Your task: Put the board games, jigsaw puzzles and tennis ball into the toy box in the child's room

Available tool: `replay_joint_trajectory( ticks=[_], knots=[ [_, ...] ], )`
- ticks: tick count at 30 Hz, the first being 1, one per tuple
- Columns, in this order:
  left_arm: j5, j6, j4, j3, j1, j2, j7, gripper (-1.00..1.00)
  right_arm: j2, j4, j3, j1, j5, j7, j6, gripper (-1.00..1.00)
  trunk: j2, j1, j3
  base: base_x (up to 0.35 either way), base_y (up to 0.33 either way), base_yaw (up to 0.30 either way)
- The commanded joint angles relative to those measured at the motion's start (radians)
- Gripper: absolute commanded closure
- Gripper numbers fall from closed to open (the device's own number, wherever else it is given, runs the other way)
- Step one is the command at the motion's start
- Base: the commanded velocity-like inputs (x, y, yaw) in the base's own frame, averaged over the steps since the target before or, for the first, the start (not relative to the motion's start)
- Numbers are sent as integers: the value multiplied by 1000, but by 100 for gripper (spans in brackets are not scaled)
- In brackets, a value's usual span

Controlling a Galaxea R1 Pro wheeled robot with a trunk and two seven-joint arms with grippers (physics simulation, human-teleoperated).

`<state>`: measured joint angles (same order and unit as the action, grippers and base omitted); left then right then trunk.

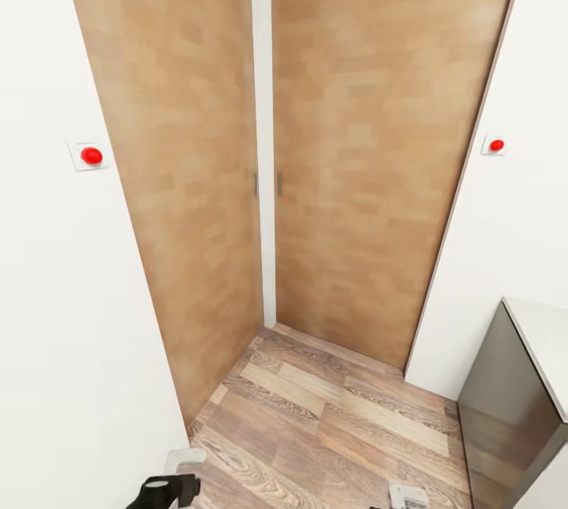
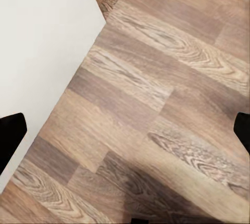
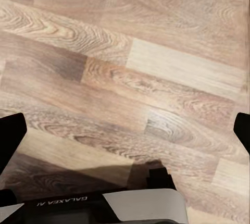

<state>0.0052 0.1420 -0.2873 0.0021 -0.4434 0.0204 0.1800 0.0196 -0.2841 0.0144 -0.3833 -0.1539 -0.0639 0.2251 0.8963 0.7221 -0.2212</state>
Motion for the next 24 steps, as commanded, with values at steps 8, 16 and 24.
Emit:
replay_joint_trajectory(
  ticks=[8,16,24],
  knots=[
    [4,-25,2,0,0,6,1,-100,6,-2,-2,-2,-9,-5,-64,-100,-55,-31,24,0,0,0],
    [5,-28,3,1,0,2,1,-100,6,-1,-1,-2,-10,-4,-69,-100,-111,-61,49,0,0,0],
    [4,-29,12,1,0,4,0,-100,8,1,-1,-2,-10,-4,-67,-100,-167,-92,74,0,0,-146]
  ],
)
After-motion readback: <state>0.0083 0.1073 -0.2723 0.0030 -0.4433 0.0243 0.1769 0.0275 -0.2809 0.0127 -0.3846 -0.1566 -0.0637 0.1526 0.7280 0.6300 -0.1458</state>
